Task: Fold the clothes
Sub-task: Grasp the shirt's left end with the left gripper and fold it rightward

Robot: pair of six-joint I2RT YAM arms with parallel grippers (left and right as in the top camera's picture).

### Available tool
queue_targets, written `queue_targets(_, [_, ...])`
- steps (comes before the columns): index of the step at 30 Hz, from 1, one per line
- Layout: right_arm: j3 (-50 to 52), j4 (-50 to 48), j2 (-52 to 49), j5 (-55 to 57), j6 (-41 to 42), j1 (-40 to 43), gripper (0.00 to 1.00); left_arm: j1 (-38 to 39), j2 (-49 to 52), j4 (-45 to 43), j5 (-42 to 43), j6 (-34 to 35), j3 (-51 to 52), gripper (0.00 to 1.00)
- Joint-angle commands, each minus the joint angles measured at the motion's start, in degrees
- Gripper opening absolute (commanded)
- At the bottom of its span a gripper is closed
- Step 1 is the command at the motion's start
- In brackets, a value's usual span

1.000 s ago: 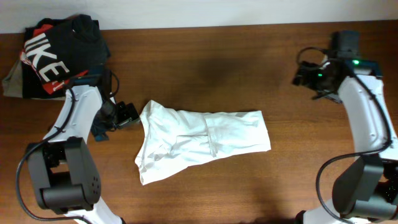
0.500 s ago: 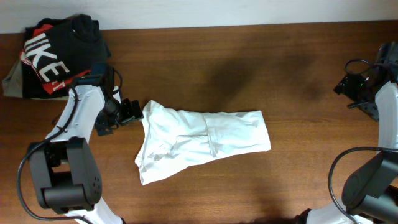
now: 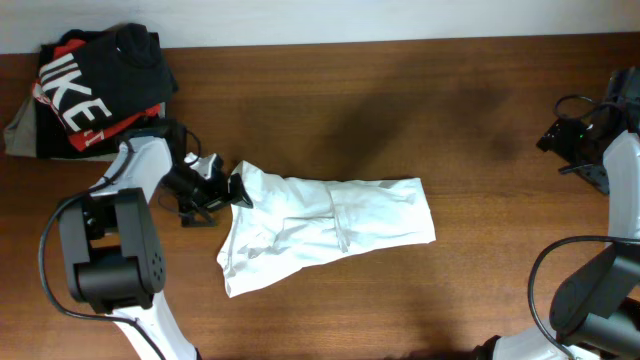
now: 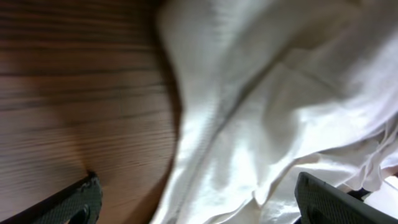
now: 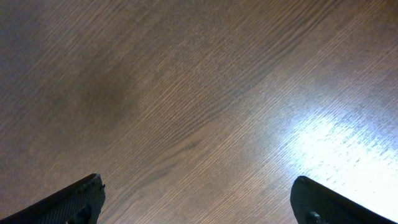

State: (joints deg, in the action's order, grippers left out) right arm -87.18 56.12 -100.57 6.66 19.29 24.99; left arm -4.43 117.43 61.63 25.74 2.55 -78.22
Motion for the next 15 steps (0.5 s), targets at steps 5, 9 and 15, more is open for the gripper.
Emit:
queue_targets(5, [-0.24, 0.02, -0.33, 1.36, 0.55, 0.15, 0.99, 5.27, 0.85, -11.54, 5.57, -0.55, 11.41, 0.99])
queue_targets(9, [-0.24, 0.0, -0.33, 1.36, 0.55, 0.15, 0.99, 7.74, 0.85, -12.7, 4.85, -0.35, 11.5, 0.74])
queue_targets(15, [-0.24, 0.0, -0.33, 1.36, 0.55, 0.15, 0.99, 8.52, 0.85, -13.7, -4.42, 6.32, 11.41, 0.01])
